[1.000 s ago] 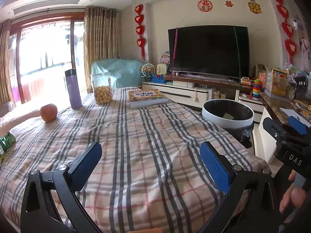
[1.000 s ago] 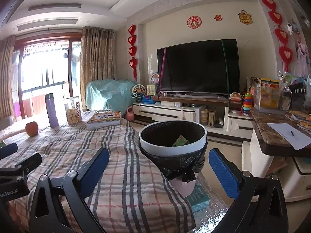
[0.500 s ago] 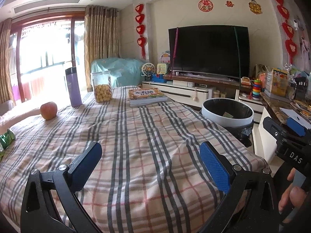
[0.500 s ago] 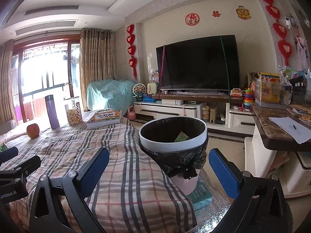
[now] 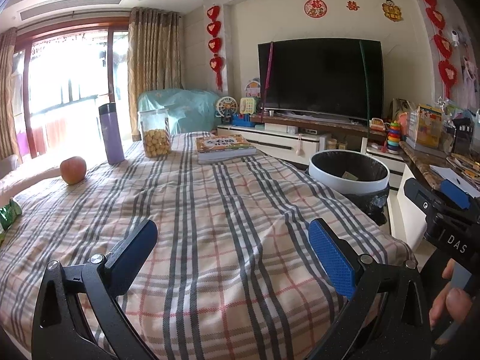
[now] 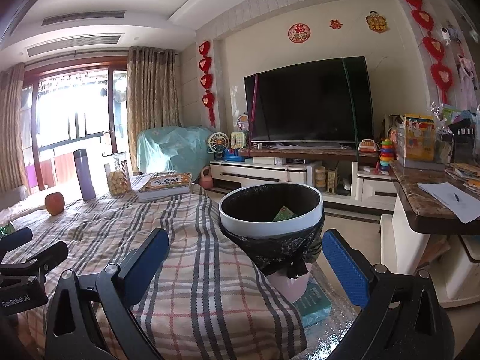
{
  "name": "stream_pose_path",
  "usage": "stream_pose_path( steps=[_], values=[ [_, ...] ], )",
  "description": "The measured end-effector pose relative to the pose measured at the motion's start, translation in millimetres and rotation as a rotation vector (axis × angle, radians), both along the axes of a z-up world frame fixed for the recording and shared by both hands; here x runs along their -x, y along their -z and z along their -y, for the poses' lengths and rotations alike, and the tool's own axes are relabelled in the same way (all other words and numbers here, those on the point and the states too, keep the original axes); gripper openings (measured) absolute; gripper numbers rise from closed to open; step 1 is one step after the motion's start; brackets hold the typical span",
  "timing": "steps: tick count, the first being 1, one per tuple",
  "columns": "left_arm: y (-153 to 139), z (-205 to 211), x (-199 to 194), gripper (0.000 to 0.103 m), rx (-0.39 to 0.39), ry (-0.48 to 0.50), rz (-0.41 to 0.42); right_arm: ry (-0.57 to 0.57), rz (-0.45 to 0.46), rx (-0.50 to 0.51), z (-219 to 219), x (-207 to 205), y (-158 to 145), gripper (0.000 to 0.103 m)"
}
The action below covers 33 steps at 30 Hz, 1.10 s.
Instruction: Collect trash
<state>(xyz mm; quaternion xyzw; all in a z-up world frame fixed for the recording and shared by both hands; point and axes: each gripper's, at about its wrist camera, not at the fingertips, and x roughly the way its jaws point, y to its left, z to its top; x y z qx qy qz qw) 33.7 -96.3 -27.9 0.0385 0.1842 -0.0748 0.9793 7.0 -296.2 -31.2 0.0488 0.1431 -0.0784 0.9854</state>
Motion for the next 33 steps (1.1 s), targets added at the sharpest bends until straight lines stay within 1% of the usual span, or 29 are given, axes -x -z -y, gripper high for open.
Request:
stream_pose_path(
  steps=[33],
  values=[
    [-1.4,3.9,4.1,0.103,-0.004,0.008,0.010,-0.008,0.032,-0.022,1.2,4.0,-2.1,0.103]
  ],
)
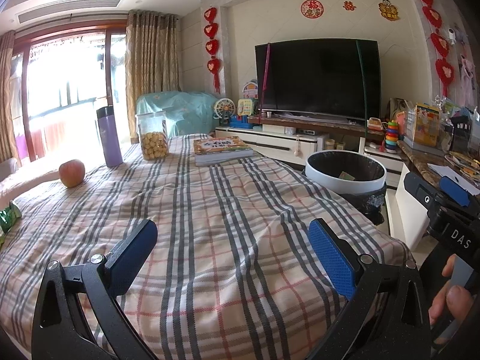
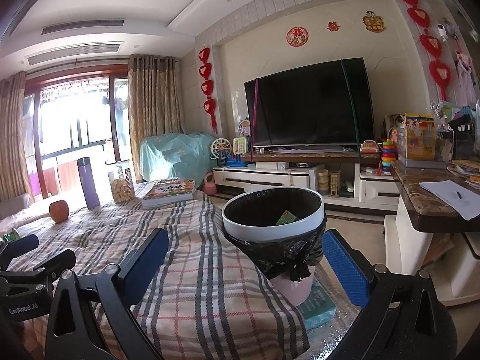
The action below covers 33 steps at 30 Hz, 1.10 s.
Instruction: Collect trash
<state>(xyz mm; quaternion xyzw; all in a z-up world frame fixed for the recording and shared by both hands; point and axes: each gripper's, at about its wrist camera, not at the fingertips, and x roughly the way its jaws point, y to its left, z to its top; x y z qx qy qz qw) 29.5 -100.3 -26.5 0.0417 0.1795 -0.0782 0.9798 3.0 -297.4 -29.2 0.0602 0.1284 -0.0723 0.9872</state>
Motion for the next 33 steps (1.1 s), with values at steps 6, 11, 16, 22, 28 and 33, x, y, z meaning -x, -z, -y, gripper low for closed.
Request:
stream_pose_path(
  steps=[6,11,16,22,28,33],
  values=[
    [1.6,1.2,-2.0,0.103,-0.002,0.002,-0.005,-0.003,0.002,-0.007,-0.9,0.4,-0.6,0.103],
    [2.7,1.8,-3.4,0.103,-0.001,0.008,-0.010,-0.006,0.004,-0.018,-0.2,0.7,-0.8,0.103],
    [3.7,1.1,-4.3,0.103,0.001,0.009,-0.010,-0.010,0.008,-0.028,0.5,2.2,-1.1,0.103],
    [5.6,-1.2,-6.5,0.103,0.013,0.006,-0.019,-0.021,0.014,-0.030,-2.2,3.4,-2.0,0.103],
    [6.0,-1.4,-5.9,0.103,0.013,0.012,-0.016,-0.029,0.009,-0.043,-1.4,3.6,-2.2,0.103],
    [5.5,-1.0,-5.7,0.103,0.015,0.020,-0.017,-0.037,0.007,-0.053,-4.0,4.2,-3.3,0.103]
  ],
)
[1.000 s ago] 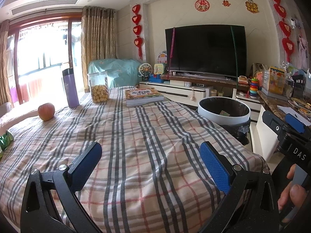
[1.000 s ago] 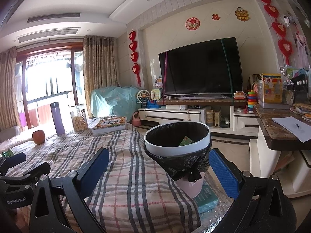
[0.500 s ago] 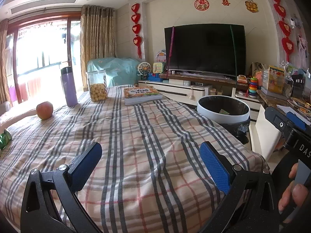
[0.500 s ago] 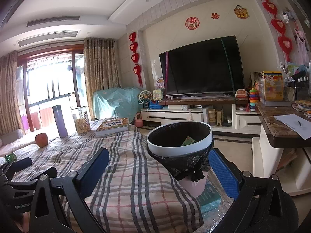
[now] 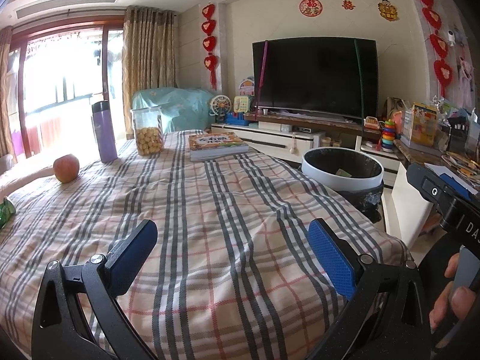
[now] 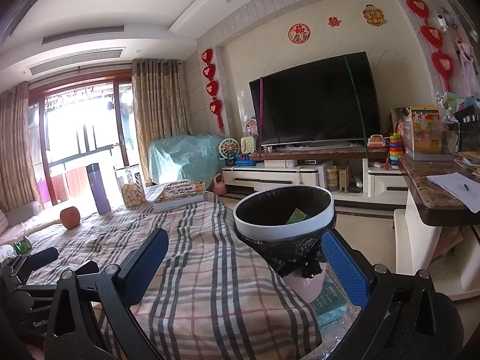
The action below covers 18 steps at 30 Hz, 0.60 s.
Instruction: Collect trash
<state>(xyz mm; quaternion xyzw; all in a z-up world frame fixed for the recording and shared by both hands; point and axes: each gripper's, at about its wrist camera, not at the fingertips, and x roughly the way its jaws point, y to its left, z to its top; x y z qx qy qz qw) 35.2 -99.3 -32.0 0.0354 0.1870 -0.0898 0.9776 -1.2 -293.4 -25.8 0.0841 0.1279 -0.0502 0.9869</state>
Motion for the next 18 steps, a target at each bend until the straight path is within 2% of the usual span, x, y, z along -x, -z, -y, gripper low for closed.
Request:
stream_pose_path(
  steps=[18],
  values=[
    [-6.0,-3.2,-3.9,0.103,0.024,0.009,-0.008,-0.016,-0.041,-0.026,-1.5,-6.6,-2.8,0.103]
  ],
)
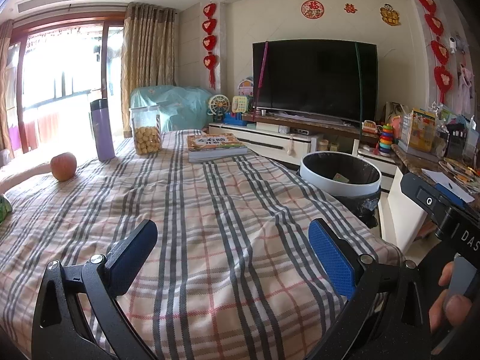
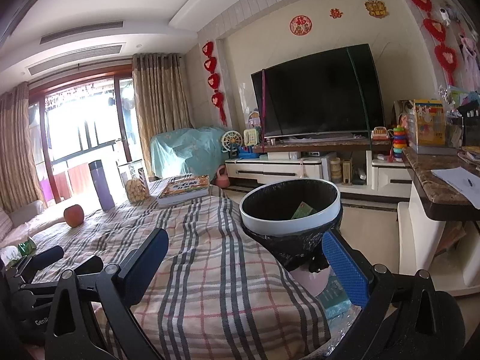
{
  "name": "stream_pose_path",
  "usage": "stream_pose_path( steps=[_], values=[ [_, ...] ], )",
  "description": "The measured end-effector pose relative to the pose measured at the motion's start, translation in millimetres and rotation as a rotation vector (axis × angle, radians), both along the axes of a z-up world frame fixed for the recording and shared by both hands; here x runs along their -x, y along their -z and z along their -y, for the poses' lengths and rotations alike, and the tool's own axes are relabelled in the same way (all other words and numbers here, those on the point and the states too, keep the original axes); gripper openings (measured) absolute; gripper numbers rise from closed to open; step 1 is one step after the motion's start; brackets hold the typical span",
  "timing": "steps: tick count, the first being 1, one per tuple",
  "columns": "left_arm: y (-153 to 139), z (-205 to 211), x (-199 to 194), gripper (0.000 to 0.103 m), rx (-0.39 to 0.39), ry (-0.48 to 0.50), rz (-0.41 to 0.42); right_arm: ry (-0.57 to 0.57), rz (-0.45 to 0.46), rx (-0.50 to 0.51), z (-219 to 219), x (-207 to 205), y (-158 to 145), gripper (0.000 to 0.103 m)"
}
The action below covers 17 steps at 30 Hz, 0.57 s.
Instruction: Collect trash
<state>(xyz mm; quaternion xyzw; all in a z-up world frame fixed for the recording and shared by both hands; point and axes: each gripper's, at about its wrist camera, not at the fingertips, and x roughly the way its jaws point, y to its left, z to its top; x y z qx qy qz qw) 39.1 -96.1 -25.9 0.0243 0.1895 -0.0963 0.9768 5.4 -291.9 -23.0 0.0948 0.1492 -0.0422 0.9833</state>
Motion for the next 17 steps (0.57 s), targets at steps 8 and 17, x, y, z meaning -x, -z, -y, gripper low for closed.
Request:
stream_pose_path(
  steps=[8,17],
  values=[
    [-2,-5,-2,0.103,0.005,0.002,-0.006,-0.009,-0.025,-0.012,-4,-7,-4,0.103],
    [-8,-16,-10,0.103,0.033,-0.018,-0.022,-0.028,-0.049,-0.028,-8,-18,-10,0.103]
  ],
)
